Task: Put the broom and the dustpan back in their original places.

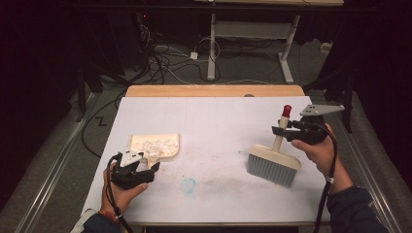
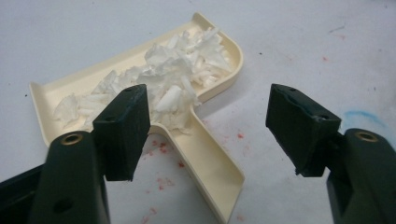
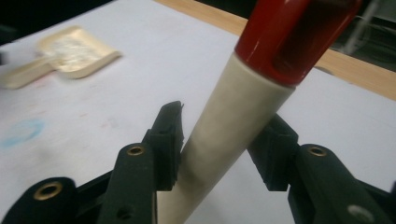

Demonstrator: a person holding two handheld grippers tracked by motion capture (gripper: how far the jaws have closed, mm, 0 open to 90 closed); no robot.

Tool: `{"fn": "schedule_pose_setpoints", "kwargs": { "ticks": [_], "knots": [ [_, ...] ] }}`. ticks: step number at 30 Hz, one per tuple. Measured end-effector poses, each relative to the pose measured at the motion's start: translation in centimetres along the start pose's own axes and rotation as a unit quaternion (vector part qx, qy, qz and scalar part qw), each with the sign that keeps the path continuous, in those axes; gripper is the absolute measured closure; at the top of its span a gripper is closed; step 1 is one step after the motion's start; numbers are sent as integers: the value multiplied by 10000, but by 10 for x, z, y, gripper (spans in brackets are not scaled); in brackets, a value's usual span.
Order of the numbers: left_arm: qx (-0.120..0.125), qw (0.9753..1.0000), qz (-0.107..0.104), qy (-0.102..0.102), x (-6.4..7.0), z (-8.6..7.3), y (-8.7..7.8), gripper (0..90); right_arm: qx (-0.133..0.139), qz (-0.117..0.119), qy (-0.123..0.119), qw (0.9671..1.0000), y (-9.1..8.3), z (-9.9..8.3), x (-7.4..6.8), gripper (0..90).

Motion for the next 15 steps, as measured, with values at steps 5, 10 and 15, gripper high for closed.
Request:
{"fn": "schedule_pose_setpoints", "kwargs": {
  "ticks": [5, 10, 15],
  "knots": [
    [61, 9997, -63, 239, 6, -4, -2, 266, -471, -512, 50, 9976, 34, 2, 26, 517],
    [218, 9995, -112, 221, 6, -3, -3, 239, -815, -1273, 54, 9885, 55, -5, 44, 433],
    [326, 9989, -131, 311, 9, -2, -5, 219, -538, -1699, 48, 9840, 55, -1, 52, 341]
  ]
}}
Point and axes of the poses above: each handheld gripper's, and its own axes: y roughly forward along the jaws, z roughly out of its top, x roughly to its right, the point moved 7 cm from there along y, roughly forward along the jaws, and after that the axes turned 14 degrees about z, right-handed, at the moved point
